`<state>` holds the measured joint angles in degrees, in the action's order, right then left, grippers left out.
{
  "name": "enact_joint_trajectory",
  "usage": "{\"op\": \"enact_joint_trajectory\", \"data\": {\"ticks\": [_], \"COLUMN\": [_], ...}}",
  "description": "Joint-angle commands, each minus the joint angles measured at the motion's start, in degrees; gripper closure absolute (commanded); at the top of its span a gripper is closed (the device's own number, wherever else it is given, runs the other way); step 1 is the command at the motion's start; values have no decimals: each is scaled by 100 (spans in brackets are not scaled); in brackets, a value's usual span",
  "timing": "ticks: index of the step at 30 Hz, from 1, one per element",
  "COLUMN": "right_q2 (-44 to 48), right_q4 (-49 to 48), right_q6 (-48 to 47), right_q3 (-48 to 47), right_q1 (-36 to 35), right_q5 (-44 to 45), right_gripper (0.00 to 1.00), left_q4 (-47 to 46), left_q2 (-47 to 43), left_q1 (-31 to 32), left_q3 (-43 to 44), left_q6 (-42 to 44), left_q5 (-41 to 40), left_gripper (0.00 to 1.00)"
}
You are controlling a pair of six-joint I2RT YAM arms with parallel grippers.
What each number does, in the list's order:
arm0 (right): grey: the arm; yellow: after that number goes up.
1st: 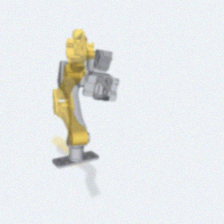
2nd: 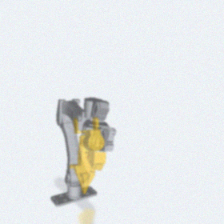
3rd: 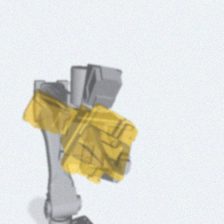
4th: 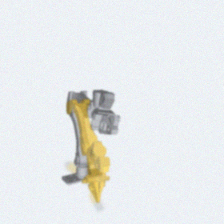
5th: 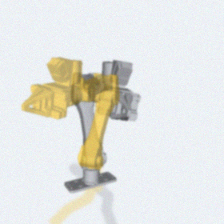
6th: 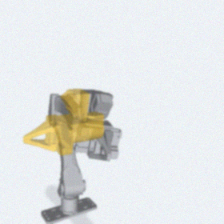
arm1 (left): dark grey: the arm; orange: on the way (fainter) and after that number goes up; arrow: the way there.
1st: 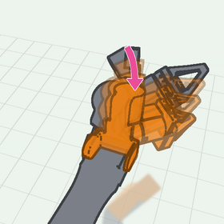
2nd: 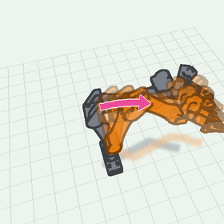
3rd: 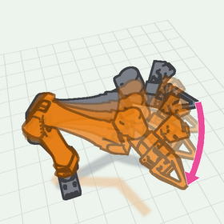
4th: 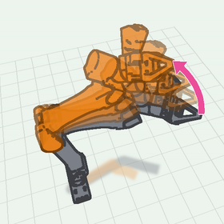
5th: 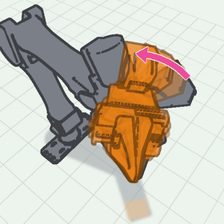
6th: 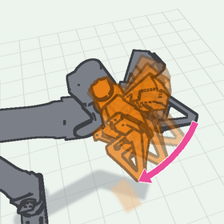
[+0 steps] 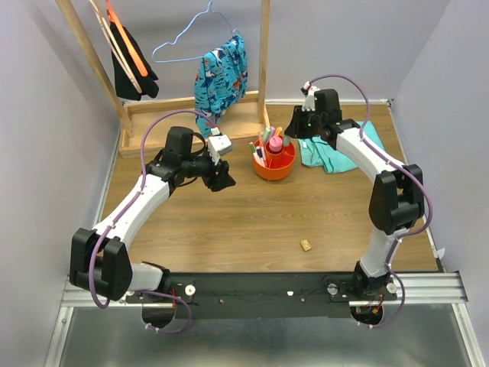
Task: Sort the stationery into containers
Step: Place the stationery in the storage box.
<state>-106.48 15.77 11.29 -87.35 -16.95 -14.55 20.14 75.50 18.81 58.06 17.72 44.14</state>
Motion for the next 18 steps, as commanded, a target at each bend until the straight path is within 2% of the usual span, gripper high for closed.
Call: {"op": "enact_joint_trajectory", "data": {"ticks": [1,5,9,18], "right_q2": [-14,74,188,899], "right_q4": [-144,-179,-197,13], "right_q6": [-48,-39,-57,-48], "right_q3": [271,456,544,912], "right_q1": [-80,-89,-98,-98], "right_q5": [162,250,347,479], "right_gripper": [76,75,59,50], "left_q4": [-98,-124,-159,-221], "left_q2": [-45,-88,-150,-352], "left_q1": [-35,-53,-53,-97], "left_q3": [-14,-67,-111,-243], "left_q6": [-40,-75,-93,-172], "left_q5": [121,130,147,183], "left_gripper": [35,35,35,35]}}
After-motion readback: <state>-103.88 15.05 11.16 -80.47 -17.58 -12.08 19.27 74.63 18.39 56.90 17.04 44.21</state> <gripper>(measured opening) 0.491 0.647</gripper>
